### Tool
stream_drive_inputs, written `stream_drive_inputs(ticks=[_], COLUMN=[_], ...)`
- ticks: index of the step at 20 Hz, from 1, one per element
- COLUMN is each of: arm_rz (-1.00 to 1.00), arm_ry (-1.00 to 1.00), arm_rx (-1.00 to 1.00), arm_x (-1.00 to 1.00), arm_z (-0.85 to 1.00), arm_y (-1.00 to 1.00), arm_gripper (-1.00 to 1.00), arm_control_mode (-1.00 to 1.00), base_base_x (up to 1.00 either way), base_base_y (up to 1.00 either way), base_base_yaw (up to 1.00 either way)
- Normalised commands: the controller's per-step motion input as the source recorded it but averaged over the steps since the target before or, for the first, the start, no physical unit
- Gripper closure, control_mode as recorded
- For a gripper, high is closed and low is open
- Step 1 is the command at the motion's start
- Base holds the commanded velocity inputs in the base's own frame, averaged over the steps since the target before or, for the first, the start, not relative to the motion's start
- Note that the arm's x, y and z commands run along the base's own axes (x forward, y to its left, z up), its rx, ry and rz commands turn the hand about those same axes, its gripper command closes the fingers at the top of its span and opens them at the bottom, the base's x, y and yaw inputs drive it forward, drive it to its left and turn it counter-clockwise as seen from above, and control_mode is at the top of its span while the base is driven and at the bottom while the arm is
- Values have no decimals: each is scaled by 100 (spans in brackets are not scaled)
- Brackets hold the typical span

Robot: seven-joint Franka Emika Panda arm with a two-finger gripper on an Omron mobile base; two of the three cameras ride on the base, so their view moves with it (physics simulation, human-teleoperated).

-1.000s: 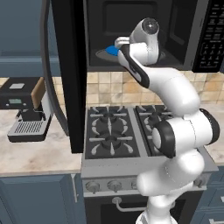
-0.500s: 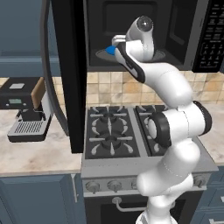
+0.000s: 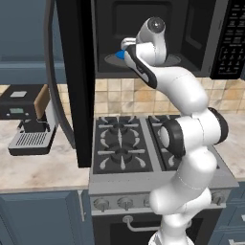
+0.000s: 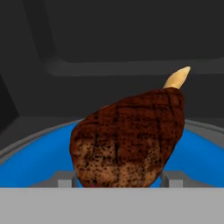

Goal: Transport the steak from the fridge to the microwave and turn on the microwave.

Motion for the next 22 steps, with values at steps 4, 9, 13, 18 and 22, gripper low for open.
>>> stream_drive_inputs(ticks=[4,9,13,18,22], arm_rz=[0,0,0,0,0], arm_ry=[0,0,0,0,0], arm_rx=[0,0,0,0,0], arm_x=[8,0,0,0,-6], arm_z=[-10,-8,-2,0,2], arm_y=[0,0,0,0,0], arm_gripper=[100,100,-100,-100,-100], arm_control_mode=[-100,-100,-100,-100,-100], base_base_x=[0,0,0,0,0], base_base_y=[0,0,0,0,0], base_base_yaw=[0,0,0,0,0])
